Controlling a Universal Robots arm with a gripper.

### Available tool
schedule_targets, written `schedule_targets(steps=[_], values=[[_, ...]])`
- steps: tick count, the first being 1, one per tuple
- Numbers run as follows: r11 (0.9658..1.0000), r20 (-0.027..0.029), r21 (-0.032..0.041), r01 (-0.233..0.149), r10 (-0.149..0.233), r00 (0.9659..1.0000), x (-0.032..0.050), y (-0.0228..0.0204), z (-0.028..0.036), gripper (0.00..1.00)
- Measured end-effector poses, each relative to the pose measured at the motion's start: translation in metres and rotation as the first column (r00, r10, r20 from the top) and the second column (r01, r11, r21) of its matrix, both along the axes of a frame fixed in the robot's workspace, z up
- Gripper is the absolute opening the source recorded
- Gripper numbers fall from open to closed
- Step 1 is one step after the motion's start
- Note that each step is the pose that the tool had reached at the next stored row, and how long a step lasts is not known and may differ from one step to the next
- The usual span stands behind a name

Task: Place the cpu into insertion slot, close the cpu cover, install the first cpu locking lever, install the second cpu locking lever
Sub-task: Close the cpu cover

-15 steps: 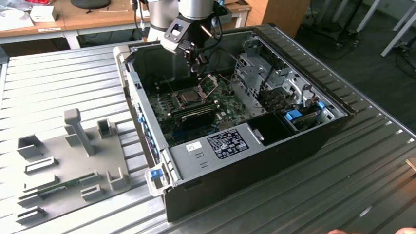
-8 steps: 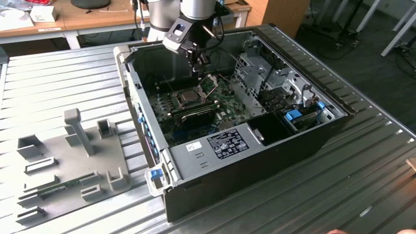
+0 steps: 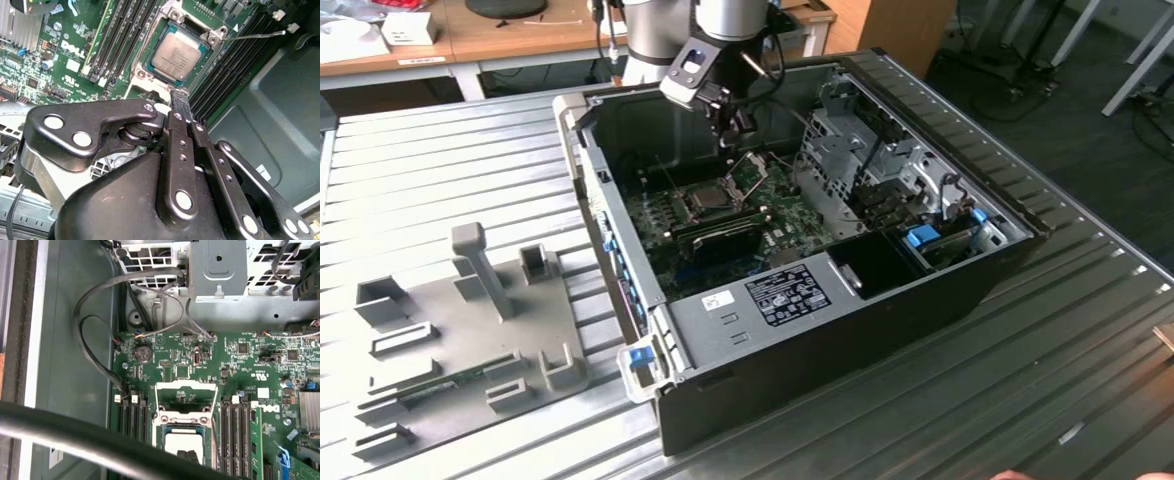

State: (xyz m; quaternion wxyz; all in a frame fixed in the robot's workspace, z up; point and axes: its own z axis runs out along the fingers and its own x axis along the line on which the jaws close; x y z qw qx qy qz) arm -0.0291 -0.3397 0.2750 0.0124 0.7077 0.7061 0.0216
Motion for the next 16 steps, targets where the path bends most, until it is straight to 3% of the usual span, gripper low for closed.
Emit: schedule_targets(steps=[16], values=[[1.0,0.0,-0.0001,0.0,0.0,1.0,0.0156,0.0,-0.0018,0.11]])
